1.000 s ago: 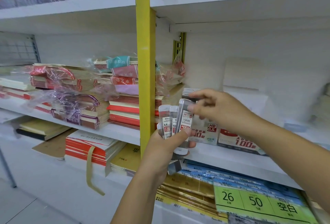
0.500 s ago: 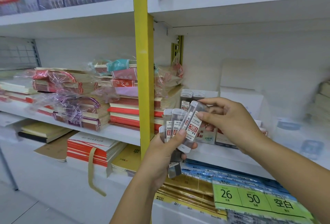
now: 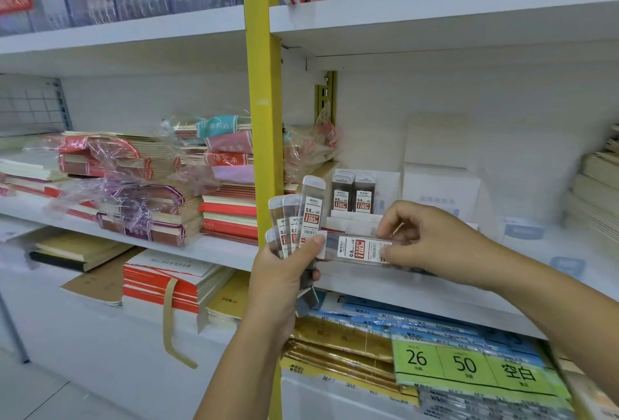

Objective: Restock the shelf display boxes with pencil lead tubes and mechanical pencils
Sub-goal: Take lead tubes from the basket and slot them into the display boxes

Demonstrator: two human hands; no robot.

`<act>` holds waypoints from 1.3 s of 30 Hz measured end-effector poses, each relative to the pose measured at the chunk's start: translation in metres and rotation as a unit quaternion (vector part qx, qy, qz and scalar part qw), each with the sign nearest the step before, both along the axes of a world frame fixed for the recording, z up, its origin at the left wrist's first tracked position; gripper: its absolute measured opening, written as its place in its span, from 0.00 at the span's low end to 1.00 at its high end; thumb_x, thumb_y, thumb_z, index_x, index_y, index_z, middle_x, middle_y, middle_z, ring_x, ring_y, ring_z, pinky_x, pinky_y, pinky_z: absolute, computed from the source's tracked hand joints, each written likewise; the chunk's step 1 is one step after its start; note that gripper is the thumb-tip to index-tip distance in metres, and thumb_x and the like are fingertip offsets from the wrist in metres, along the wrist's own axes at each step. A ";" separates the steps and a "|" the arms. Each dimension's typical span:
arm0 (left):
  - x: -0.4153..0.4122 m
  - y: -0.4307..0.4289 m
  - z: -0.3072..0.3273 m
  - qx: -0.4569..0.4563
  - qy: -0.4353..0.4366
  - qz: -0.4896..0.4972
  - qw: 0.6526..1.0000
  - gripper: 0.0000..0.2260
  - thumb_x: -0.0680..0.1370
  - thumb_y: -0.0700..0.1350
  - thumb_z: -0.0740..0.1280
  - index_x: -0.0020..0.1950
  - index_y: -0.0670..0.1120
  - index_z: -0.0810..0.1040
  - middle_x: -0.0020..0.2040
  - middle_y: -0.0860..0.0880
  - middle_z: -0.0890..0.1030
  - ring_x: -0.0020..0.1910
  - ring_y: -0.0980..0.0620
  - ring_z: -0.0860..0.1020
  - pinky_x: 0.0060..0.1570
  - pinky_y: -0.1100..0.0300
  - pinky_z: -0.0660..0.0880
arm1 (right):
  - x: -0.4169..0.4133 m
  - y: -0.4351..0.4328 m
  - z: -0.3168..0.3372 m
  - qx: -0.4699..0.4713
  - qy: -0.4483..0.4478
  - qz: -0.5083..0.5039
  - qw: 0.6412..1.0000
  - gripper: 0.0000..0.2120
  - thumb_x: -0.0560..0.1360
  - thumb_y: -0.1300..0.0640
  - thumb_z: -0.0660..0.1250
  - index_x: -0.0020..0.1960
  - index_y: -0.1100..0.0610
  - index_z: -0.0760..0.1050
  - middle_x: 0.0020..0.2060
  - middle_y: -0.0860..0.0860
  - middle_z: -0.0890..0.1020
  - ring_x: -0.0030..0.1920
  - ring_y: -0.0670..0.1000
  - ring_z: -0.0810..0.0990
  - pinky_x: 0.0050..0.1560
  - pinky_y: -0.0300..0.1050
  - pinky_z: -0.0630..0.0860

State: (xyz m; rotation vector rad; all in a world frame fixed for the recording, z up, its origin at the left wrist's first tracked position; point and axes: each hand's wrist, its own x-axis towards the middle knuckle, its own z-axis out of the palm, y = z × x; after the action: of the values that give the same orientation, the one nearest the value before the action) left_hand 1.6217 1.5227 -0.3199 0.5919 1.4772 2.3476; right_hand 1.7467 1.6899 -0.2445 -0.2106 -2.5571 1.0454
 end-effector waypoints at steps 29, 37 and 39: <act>-0.008 0.005 0.003 -0.007 -0.006 -0.020 1.000 0.34 0.56 0.59 0.78 0.58 0.45 0.81 0.46 0.45 0.88 0.36 0.54 0.83 0.32 0.63 0.78 | -0.081 0.037 0.030 0.193 0.186 -0.098 0.958 0.19 0.74 0.58 0.72 0.55 0.39 0.68 0.43 0.38 0.78 0.42 0.38 0.79 0.38 0.33 0.74; -0.008 0.005 -0.001 -0.022 -0.005 -0.031 0.999 0.33 0.56 0.59 0.78 0.57 0.44 0.82 0.44 0.44 0.87 0.35 0.54 0.82 0.32 0.64 0.77 | -0.086 0.043 0.031 0.289 0.159 -0.112 0.937 0.10 0.72 0.55 0.73 0.51 0.49 0.77 0.44 0.44 0.72 0.45 0.45 0.72 0.44 0.41 0.70; -0.007 0.005 -0.001 -0.027 -0.004 -0.034 0.999 0.33 0.56 0.59 0.78 0.57 0.44 0.83 0.44 0.44 0.87 0.35 0.54 0.82 0.32 0.64 0.77 | -0.086 0.043 0.026 0.336 0.112 -0.137 0.925 0.10 0.74 0.52 0.72 0.55 0.48 0.79 0.45 0.45 0.71 0.51 0.47 0.69 0.47 0.43 0.66</act>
State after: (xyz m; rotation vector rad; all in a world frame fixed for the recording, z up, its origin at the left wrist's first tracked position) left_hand 1.6145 1.5281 -0.3204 0.6088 1.4881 2.2480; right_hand 1.6603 1.7332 -0.2181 -0.2345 -2.4189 0.0549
